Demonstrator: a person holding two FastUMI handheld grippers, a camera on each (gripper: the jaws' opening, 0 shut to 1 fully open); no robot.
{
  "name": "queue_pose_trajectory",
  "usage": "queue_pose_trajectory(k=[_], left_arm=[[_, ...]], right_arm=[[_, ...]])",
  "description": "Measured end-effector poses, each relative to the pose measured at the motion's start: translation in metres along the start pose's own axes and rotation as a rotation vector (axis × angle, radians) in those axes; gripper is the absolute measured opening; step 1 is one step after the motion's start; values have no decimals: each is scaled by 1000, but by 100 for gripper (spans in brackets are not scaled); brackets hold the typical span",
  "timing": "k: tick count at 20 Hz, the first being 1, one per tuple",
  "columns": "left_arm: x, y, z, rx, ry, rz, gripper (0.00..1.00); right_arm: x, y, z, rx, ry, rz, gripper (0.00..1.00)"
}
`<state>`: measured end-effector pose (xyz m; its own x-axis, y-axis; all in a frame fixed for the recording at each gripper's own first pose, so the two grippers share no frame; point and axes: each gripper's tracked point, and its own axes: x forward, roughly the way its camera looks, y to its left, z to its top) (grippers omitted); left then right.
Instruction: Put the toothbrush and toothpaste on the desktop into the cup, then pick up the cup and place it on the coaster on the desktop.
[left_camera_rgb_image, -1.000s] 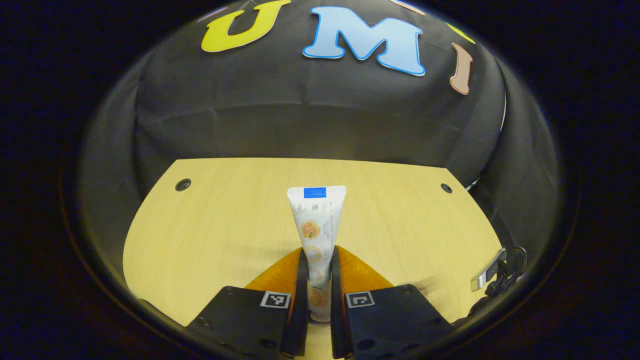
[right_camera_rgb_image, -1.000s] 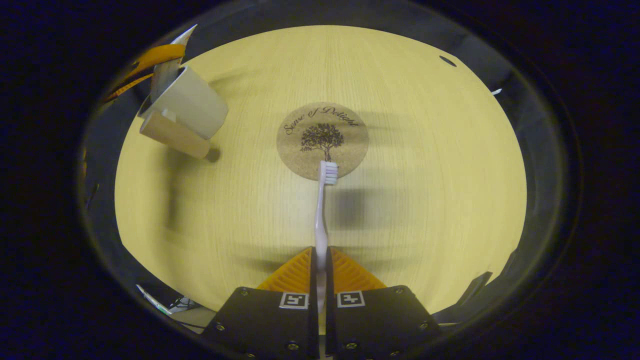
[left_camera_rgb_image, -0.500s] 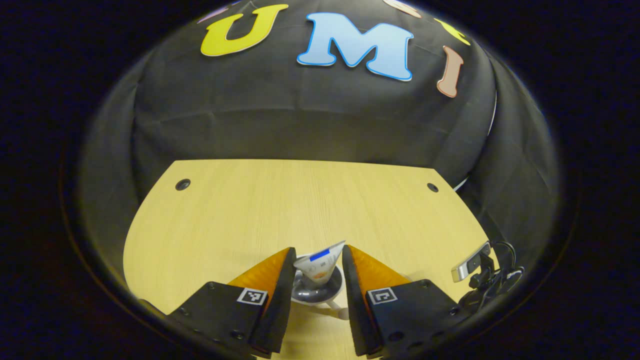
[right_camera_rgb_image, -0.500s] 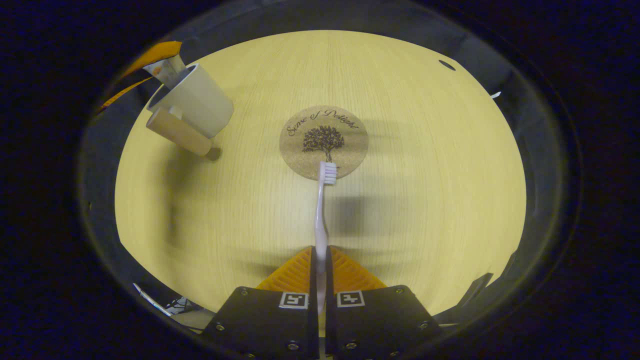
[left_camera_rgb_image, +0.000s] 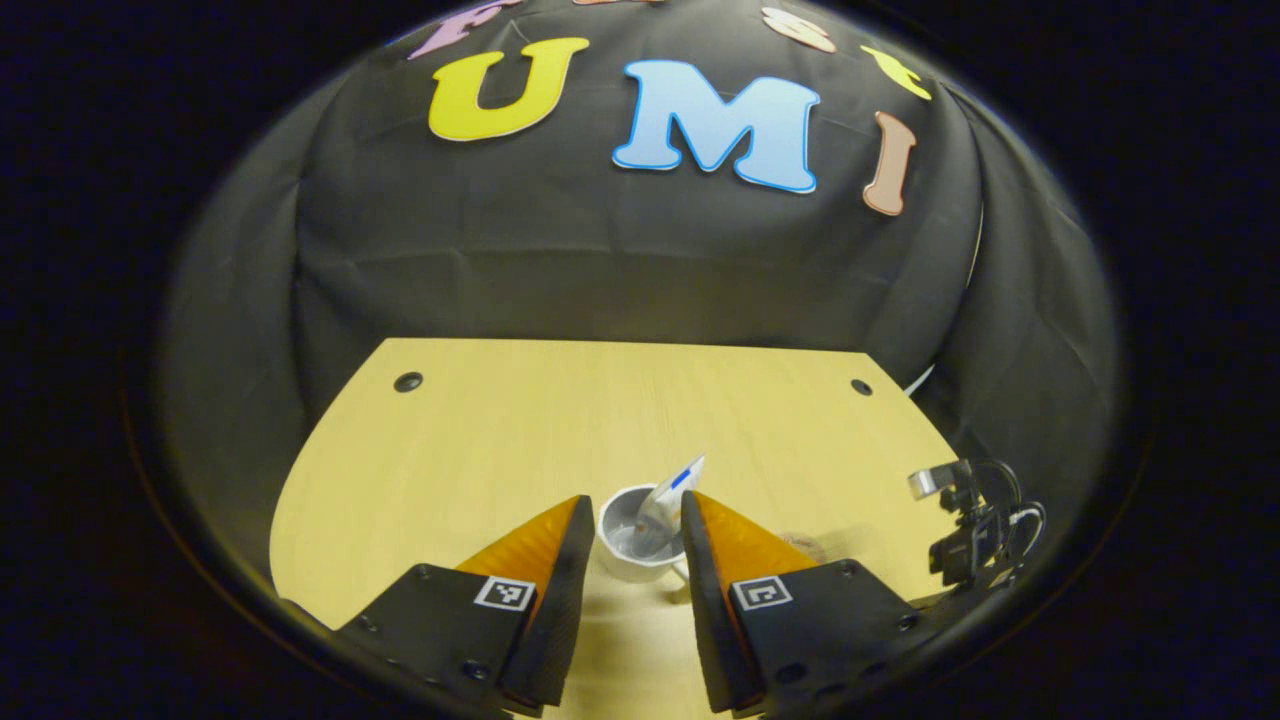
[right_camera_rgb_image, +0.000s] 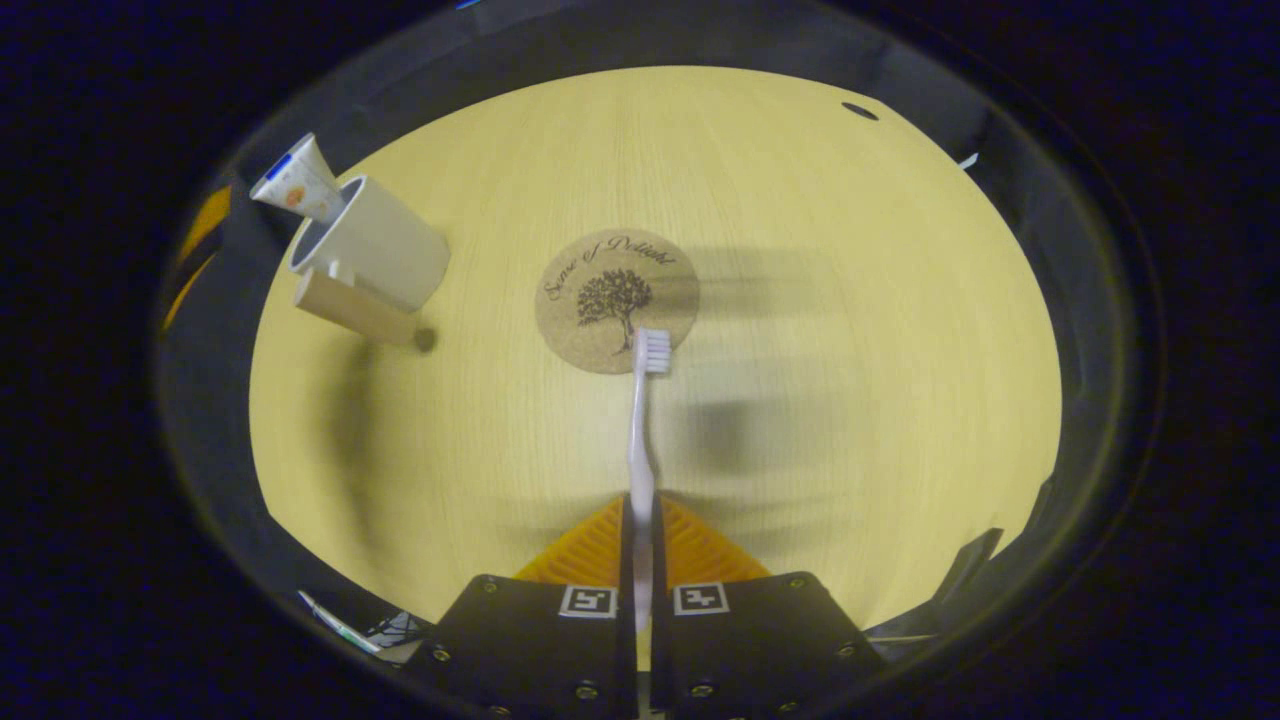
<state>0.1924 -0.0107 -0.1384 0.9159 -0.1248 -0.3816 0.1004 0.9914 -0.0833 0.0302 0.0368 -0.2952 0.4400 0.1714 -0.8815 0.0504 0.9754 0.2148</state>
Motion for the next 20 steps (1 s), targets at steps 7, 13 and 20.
queue_pose_trajectory(k=[7, 13, 20], left_arm=[[-35, 44, -34, -32, 21, 73, 57], [-62, 91, -57, -86, 37, 146, 62], [-96, 151, -81, -139, 51, 247, 62]], right_arm=[[-50, 27, 75, 71, -172, 98, 6], [-83, 77, 138, 96, -305, 189, 6], [-121, 139, 195, 135, -453, 303, 6]])
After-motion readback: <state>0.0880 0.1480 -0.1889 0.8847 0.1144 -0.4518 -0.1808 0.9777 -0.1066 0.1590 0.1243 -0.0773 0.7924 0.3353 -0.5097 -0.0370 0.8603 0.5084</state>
